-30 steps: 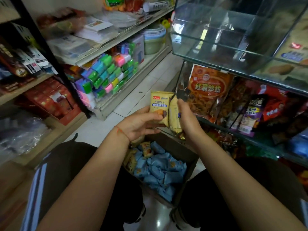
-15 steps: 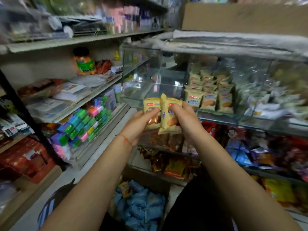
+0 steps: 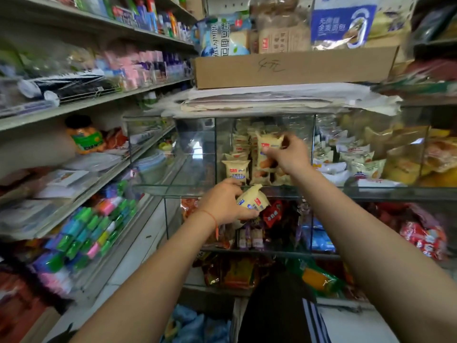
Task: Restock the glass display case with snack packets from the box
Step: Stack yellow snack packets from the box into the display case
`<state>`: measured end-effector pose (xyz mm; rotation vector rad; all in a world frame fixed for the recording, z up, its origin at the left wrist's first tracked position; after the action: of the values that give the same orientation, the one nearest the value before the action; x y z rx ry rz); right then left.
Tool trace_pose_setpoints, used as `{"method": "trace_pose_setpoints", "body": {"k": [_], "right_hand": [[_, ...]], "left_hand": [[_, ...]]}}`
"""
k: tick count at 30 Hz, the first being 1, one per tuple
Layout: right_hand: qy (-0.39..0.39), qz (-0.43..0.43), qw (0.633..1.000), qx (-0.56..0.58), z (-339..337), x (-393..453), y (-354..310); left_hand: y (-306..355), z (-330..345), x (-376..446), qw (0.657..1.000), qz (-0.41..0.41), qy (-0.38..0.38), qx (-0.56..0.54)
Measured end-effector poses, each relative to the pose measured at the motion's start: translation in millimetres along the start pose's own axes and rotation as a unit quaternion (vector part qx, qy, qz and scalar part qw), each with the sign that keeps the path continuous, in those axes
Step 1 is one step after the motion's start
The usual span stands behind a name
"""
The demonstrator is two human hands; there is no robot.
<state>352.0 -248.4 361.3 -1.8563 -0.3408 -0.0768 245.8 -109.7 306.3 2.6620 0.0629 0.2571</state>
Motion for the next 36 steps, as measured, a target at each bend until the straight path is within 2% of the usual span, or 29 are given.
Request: {"method": "trace_pose_setpoints", "body": {"k": [4, 6, 9, 13, 16, 18, 20, 21, 22, 24, 26, 28, 30, 32, 34, 36], "right_hand": [[-0.031, 0.025, 0.993, -0.111, 14, 23, 23], [-0.038, 0.037, 0.976, -0.212, 17, 31, 30], [-0.087, 0.042, 0.949, -0.299, 36, 39, 41], [-0.099, 0.024, 0.933, -0.346, 51, 41, 42], [-0.092, 0.033, 0.946, -0.311, 45, 45, 42], [-0.033, 0.031, 0.960, -0.275, 29, 47, 37], [0.048, 0.002, 0.979, -0.201, 8, 41, 21], [0.061, -0.007, 0.988, -0.139, 3, 35, 13], [0.039, -0.005, 0.997, -0.071, 5, 29, 6], [-0.103, 0.009, 0.994, 0.021, 28, 11, -5], [-0.254, 0.002, 0.965, 0.059, 56, -9, -10], [-0.299, -0.016, 0.952, 0.061, 65, -16, -7], [-0.269, -0.029, 0.959, 0.084, 60, -9, -7], [-0.212, -0.023, 0.969, 0.124, 48, 0, -7], [-0.150, -0.001, 0.974, 0.168, 35, 9, -1], [-0.111, 0.013, 0.977, 0.180, 26, 15, 7]], "left_hand": [[5, -7, 3, 0.999, 0.000, 0.043, -0.023], [8, -8, 6, 0.999, 0.000, 0.044, -0.004], [2, -9, 9, 0.999, -0.006, 0.051, -0.013], [-4, -12, 12, 0.998, -0.004, 0.057, -0.040], [-8, -15, 14, 0.997, -0.020, 0.054, -0.058], [-12, -17, 12, 0.992, -0.041, 0.048, -0.107], [-13, -19, 10, 0.964, -0.056, 0.056, -0.252], [-12, -20, 8, 0.934, -0.065, 0.068, -0.343], [-12, -21, 7, 0.903, -0.077, 0.085, -0.414], [-7, -26, 8, 0.874, -0.080, 0.112, -0.466], [4, -27, 12, 0.884, -0.063, 0.107, -0.451], [13, -25, 17, 0.899, -0.052, 0.098, -0.424], [12, -23, 22, 0.903, -0.056, 0.112, -0.411], [8, -28, 22, 0.923, -0.051, 0.154, -0.350], [9, -32, 19, 0.964, -0.036, 0.168, -0.203], [13, -27, 16, 0.990, -0.023, 0.133, -0.037]]}}
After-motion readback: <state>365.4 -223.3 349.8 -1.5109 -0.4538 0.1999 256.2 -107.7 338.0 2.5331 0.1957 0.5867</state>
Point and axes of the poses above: each hand's wrist, its own x-axis towards the middle knuckle, its own z-axis out of the palm, y = z × x, the point moved 9 cm from there along x, towards the middle knuckle, and after that the axes turned 8 degrees about -x, right-handed, at the moved point
